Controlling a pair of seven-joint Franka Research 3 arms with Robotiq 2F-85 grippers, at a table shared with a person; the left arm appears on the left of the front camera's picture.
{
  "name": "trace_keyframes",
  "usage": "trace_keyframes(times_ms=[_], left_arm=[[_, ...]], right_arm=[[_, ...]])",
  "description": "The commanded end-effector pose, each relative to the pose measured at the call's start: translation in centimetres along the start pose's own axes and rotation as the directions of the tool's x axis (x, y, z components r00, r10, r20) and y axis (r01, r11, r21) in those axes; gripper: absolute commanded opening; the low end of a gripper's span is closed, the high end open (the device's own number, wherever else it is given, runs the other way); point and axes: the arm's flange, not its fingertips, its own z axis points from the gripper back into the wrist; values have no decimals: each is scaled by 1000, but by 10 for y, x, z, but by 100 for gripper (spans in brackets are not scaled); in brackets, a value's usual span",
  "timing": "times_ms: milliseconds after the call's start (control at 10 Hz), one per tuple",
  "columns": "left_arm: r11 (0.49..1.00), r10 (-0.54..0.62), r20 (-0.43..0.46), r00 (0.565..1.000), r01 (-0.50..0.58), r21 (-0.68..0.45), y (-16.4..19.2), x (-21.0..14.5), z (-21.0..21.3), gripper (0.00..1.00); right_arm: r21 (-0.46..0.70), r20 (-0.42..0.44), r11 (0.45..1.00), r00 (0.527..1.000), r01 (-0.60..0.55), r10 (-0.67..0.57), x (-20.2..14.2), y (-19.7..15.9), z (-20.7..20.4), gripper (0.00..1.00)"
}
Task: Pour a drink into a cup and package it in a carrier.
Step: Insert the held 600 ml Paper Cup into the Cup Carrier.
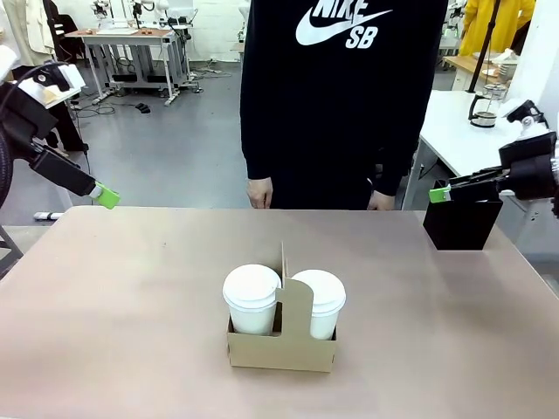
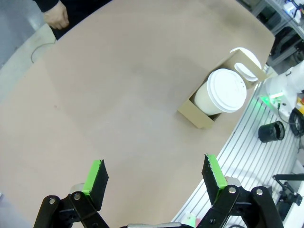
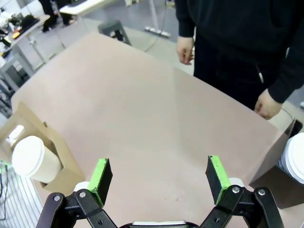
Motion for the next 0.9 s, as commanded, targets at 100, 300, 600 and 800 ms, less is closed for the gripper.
trace_keyframes(times_ms=[100,300,600,800], left_arm=[[1000,10,-2,1000,-10,9,-1,0,1,100],[1000,10,-2,1000,-10,9,-1,0,1,100],[1000,10,-2,1000,-10,9,-1,0,1,100],[1000,10,-2,1000,-10,9,-1,0,1,100]], right_arm=[[-11,12,1000,1000,-21,21,0,-2,-1,100],[-11,12,1000,1000,-21,21,0,-2,-1,100],[-11,12,1000,1000,-21,21,0,-2,-1,100],[-11,12,1000,1000,-21,21,0,-2,-1,100]])
